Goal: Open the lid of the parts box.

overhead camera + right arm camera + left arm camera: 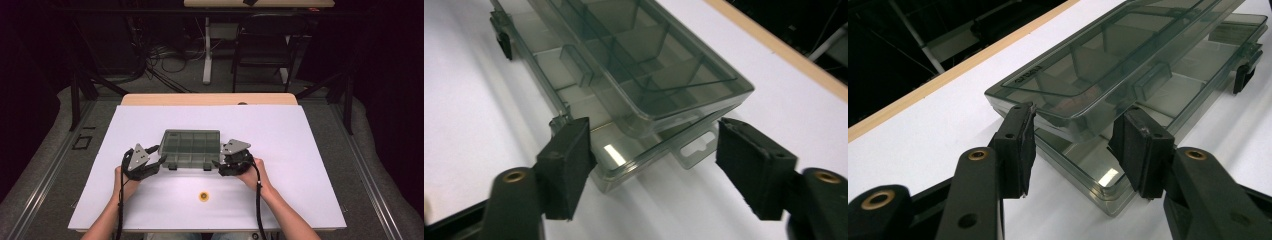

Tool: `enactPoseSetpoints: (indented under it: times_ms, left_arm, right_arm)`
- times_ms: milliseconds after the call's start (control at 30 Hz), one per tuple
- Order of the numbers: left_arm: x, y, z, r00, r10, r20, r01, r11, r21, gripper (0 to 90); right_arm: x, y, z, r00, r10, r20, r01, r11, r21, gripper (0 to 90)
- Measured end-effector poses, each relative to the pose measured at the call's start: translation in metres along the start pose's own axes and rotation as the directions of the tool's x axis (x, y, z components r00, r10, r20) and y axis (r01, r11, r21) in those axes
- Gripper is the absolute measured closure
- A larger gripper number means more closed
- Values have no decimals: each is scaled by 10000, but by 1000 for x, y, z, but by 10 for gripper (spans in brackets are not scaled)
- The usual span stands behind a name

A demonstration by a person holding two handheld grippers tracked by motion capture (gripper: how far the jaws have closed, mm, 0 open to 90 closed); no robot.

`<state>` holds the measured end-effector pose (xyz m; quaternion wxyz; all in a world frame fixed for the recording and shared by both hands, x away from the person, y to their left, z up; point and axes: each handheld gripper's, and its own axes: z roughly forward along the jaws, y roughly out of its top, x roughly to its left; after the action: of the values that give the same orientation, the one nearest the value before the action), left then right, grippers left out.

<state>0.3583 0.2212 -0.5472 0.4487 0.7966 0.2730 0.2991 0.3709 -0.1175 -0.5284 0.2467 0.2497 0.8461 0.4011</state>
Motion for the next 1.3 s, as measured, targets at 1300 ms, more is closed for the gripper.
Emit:
enactPoseSetpoints:
  times_ms: [1300]
  left_arm:
    - [10, 5, 7, 9992, -340, -208, 329, 9982, -507, 593]
  right_arm:
    - [1, 4, 1, 9897, -744, 1222, 844, 9933, -790, 625]
